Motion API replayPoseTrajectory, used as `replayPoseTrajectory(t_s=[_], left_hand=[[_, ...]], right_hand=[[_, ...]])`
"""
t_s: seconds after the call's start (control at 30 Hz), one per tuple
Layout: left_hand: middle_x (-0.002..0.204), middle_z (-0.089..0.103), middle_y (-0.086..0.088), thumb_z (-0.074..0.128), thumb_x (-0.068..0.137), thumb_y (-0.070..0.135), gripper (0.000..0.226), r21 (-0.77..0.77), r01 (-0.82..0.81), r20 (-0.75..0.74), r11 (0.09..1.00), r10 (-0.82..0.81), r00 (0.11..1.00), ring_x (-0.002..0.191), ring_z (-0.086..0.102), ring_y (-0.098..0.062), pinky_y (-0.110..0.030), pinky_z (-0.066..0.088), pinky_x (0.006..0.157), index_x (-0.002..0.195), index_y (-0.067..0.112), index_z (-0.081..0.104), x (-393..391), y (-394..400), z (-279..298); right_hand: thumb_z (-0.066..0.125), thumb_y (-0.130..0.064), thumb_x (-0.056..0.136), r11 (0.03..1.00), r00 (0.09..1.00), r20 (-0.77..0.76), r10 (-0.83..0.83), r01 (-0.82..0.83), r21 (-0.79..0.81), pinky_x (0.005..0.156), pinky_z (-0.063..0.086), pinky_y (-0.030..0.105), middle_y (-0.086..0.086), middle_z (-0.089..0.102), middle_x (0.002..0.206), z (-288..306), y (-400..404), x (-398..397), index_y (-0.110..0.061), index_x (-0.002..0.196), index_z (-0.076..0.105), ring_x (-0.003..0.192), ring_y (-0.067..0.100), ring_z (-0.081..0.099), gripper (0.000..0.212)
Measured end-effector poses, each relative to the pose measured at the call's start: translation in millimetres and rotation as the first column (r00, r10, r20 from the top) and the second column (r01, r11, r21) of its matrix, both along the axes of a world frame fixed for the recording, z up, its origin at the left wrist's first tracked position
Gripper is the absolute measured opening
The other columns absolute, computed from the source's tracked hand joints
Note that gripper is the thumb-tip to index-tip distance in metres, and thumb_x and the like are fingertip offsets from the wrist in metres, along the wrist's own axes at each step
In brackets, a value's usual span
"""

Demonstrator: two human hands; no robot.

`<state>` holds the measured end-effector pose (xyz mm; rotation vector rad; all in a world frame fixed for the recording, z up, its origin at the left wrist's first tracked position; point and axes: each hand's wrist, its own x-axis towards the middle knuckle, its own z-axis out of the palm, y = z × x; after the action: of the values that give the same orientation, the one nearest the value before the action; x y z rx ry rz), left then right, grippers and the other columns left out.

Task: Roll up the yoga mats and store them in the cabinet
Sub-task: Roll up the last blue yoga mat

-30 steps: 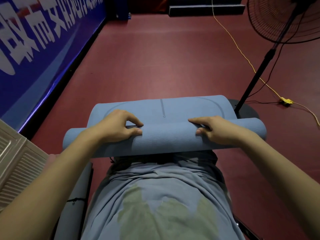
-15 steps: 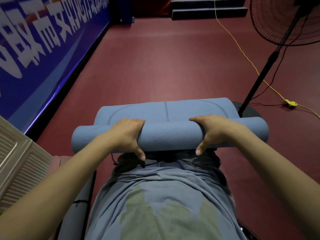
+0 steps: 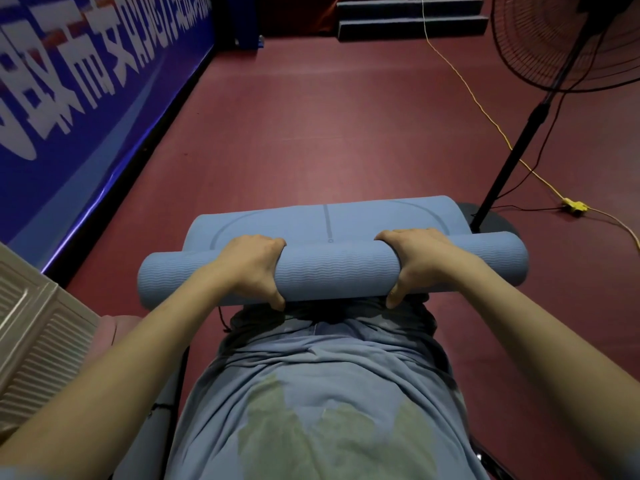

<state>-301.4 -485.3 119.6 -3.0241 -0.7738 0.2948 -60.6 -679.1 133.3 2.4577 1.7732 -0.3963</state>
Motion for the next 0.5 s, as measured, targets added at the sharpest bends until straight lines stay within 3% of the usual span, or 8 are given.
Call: replayPoseTrajectory(t_s=[0.27,0.5], left_hand=[[0.08,0.061,0.006,0.081,0.033,0.076,0.081,-0.046,0.006,-0.104,0.999,-0.011,0.995,0.077,0.06,-0.02,-0.04,0.056,0.072,0.093,0.025,0.059,8.5,-0.7,20.2],[0.08,0.066,0.005,0.083,0.03,0.076,0.078,-0.145,0.017,-0.198,0.989,-0.046,0.979,0.074,0.063,-0.018,-0.037,0.057,0.07,0.084,0.023,0.064,10.9,-14.4,34.8]], right_hand=[[0.089,-0.064,0.042,1.0,1.0,-0.018,-0.006,0.005,-0.029,0.081,0.044,0.036,-0.013,0.065,0.117,6.1,-0.6,-1.8,-0.039,0.13,0.047,0.108,0.019,0.062,0.101],[0.09,-0.066,0.035,0.981,0.99,-0.135,-0.039,0.013,-0.192,0.087,0.051,0.037,-0.016,0.06,0.113,16.0,-9.7,4.6,-0.044,0.127,0.048,0.103,0.015,0.057,0.103]])
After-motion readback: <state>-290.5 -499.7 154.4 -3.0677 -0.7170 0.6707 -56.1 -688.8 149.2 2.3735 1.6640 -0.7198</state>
